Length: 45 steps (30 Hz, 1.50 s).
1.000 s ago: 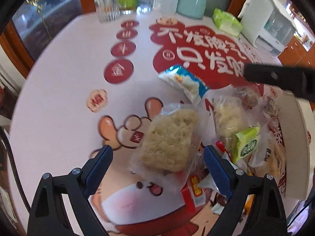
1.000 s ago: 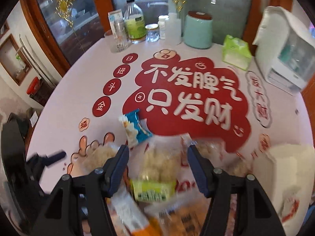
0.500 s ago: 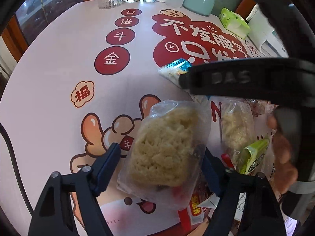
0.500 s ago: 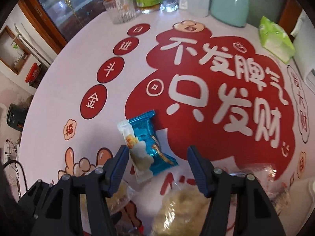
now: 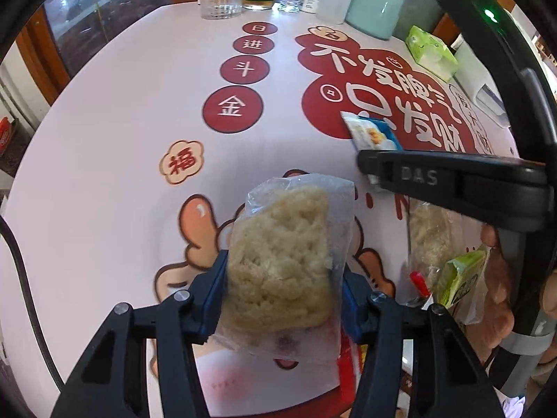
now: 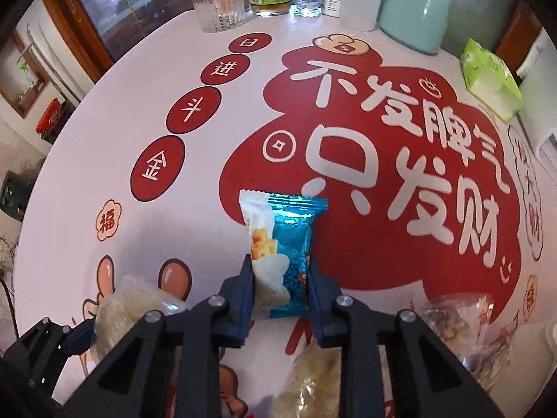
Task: Organize snacks
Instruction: 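Carry both snacks over the white tray and release them inside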
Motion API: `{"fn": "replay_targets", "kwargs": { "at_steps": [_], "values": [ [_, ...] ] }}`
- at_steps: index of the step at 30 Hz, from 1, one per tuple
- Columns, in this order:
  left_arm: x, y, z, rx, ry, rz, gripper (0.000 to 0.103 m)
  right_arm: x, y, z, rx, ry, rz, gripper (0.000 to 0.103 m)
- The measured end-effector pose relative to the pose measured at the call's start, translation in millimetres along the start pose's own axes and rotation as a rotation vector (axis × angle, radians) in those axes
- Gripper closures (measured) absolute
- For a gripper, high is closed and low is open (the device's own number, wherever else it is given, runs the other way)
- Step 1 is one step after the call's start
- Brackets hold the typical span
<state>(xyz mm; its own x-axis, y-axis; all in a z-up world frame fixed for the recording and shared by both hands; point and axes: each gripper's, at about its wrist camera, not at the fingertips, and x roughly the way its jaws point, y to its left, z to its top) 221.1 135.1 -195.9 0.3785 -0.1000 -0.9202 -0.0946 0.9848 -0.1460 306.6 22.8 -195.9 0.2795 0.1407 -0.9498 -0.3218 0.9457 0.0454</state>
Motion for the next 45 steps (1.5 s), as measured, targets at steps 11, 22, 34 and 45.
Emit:
{"fn": "replay_targets", "kwargs": {
  "at_steps": [11, 22, 34, 45],
  "values": [
    [-62, -12, -18, 0.039, -0.058, 0.024, 0.049, -66, -11, -33, 0.077, -0.113, 0.101, 0.078],
    [-132, -77, -73, 0.161, -0.074, -0.035, 0.049, -162, -54, -135, 0.155, -0.206, 0.156, 0.078],
    [-169, -203, -121, 0.364, -0.105, -0.074, 0.049, -231, -152, -279, 0.296, -0.207, 0.066, 0.078],
    [-176, -319, -117, 0.41, -0.141, -0.174, 0.049, -286, -247, -320, 0.386, -0.32, -0.016, 0.078]
  ]
}}
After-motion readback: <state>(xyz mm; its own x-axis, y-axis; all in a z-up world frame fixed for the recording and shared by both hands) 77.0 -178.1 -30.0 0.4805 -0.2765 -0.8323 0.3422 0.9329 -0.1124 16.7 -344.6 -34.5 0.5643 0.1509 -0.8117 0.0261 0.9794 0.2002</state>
